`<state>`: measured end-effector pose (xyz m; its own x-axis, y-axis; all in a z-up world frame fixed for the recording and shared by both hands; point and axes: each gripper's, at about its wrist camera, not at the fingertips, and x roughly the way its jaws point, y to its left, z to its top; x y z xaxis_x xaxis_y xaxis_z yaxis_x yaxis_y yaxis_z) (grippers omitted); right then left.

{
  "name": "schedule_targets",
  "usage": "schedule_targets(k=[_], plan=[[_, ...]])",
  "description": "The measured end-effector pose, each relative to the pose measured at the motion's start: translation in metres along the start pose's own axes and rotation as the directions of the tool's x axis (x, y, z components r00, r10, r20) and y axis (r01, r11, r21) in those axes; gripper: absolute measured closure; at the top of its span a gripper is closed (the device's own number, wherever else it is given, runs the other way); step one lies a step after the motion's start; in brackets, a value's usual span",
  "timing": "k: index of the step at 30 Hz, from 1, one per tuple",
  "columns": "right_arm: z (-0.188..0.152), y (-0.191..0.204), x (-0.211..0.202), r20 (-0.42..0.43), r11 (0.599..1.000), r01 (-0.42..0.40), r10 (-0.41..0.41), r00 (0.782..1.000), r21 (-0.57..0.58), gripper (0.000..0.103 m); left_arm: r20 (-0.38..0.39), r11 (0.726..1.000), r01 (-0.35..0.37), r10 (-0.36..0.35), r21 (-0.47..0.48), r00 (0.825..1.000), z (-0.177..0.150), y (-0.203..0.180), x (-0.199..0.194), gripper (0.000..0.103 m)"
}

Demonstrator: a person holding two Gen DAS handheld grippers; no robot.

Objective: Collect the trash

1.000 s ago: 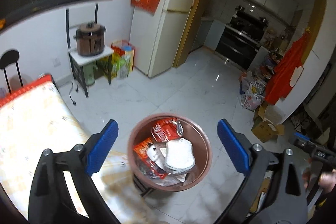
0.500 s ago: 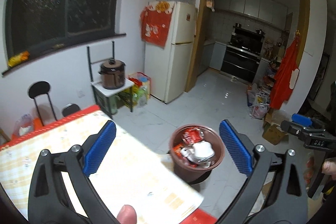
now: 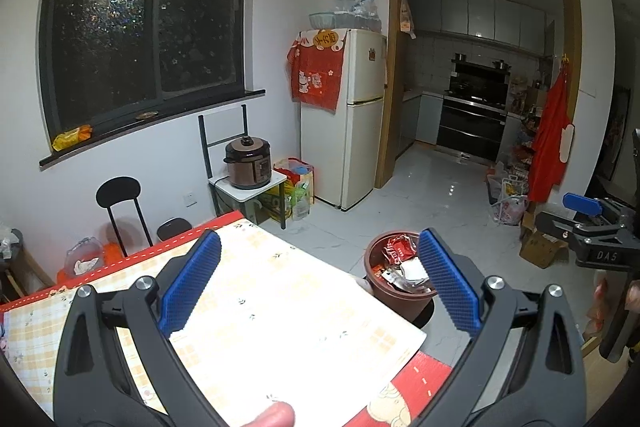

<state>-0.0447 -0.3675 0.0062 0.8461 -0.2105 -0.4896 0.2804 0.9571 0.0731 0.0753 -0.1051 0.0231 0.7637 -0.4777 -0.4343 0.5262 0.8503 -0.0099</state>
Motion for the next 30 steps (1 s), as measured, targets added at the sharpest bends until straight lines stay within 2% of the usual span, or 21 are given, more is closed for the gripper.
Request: schedule_targets(k=[13, 30], plan=[[0.002, 0.02, -0.009, 0.015, 1.0, 0.023, -0.023, 1.0, -0.016, 0.005, 0.003, 1.0, -0.009, 0.009, -0.011, 1.0, 0.0, 0.019, -0.012, 0.006], [0.006, 0.023, -0.01, 0.016, 0.999, 0.041, -0.04, 0.999, -0.031, 0.005, 0.003, 1.0, -0.005, 0.005, -0.016, 1.0, 0.002, 0.016, -0.011, 0.006]])
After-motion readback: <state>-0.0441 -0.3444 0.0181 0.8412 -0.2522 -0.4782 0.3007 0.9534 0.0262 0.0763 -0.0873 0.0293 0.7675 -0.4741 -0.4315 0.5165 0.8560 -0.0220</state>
